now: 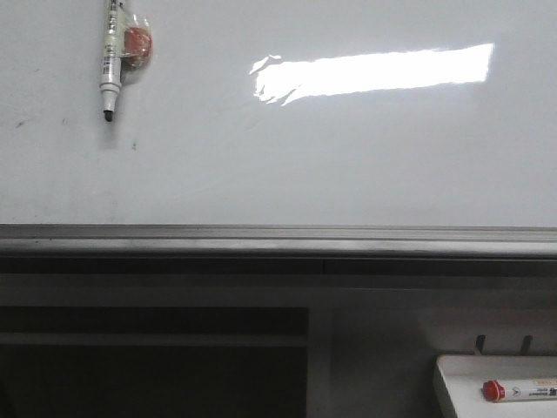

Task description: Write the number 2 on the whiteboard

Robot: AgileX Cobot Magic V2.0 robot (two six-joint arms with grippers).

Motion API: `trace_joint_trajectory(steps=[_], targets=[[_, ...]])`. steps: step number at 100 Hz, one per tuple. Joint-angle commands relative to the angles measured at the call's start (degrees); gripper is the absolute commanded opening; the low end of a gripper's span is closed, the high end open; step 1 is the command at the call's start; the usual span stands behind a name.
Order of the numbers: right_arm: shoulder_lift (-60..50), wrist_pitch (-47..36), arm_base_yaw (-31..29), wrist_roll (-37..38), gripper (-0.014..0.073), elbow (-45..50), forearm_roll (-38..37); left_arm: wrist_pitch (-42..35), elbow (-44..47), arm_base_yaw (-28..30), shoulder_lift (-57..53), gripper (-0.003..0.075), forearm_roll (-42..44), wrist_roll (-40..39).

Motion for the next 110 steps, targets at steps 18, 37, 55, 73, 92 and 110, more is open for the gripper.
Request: trace_joint_trajectory(steps=[18, 37, 55, 73, 92, 110], targets=[[-1.17, -1.44, -0.12, -0.41, -0.006, 1.38, -0.8, -3.85, 0.62, 0.19, -1.58, -0.002, -0.38, -0.47], [-1.17, -1.44, -0.12, -0.41, -0.006, 1.38, -0.8, -3.85, 0.62, 0.19, -1.58, -0.002, -0.38, -0.47], [-1.17, -1.44, -0.12, -0.41, -0.006, 1.38, -0.8, -3.85, 0.62, 0.19, -1.58, -0.002, -0.38, -0.47], [-1.17, -1.44, -0.12, -0.41, -0.006, 1.38, -0.8, -3.85, 0.62, 0.19, -1.58, -0.002, -0.38, -0.47], [-1.17, -1.44, -0.12, -0.41, -0.006, 1.38, -0.8, -3.85, 0.62, 0.19, -1.58, -0.002, 0.76, -0.47], [-1.17, -2.78, -0.12, -0.41, -0.006, 1.38, -4.01, -4.15, 0.62, 0.19, -1.58, -0.002, 1.95, -0.47]])
